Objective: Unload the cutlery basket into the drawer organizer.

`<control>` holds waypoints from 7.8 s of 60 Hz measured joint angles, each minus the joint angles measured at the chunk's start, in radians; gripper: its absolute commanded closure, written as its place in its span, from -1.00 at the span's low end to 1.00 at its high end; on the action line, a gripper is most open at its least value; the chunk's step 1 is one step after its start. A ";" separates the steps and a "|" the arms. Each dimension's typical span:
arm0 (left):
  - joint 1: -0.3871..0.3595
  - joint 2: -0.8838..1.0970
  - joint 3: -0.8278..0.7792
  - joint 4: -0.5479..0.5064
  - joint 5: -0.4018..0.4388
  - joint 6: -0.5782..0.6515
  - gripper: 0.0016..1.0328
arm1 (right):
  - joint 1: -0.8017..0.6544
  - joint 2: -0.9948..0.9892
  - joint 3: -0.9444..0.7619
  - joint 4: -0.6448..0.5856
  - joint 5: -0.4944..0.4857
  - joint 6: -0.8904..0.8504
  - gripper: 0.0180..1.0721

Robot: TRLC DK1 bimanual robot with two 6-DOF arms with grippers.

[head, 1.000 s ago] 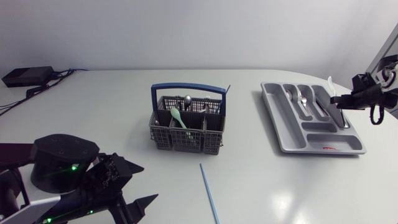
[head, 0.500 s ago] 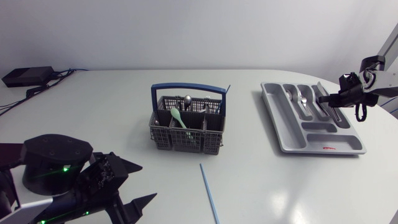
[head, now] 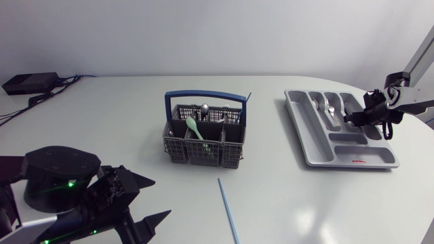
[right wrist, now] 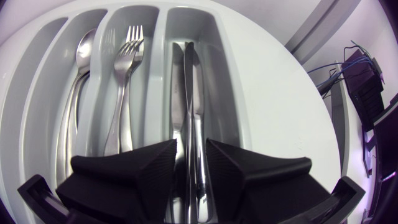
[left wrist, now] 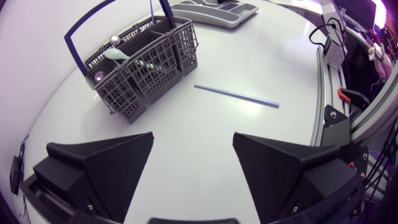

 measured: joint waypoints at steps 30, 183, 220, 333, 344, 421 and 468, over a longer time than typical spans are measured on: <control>0.000 0.023 0.000 -0.001 0.000 -0.026 -0.74 | 0.355 -0.727 -0.642 -0.151 -0.090 0.027 -0.66; 0.140 0.105 0.000 0.062 0.004 -0.044 -0.66 | 0.966 -1.156 -0.853 -0.611 -0.222 0.069 0.78; 0.151 0.105 0.001 0.059 0.004 -0.044 -0.66 | 0.257 -0.880 -0.706 -0.168 -0.309 0.060 0.78; 0.505 0.406 0.237 0.148 0.300 -0.105 -0.66 | 0.697 -0.415 -0.322 0.076 -0.401 0.454 0.05; 0.506 0.414 0.237 0.144 0.311 -0.105 -0.66 | 0.720 -0.372 -0.292 0.101 -0.379 0.467 0.32; 0.685 0.560 0.339 0.207 0.354 -0.125 -0.40 | 0.664 -0.409 -0.371 0.169 -0.523 0.544 0.13; 0.578 0.632 0.329 0.217 0.337 -0.108 -0.41 | 0.779 -0.613 -0.589 0.118 -0.577 0.548 0.12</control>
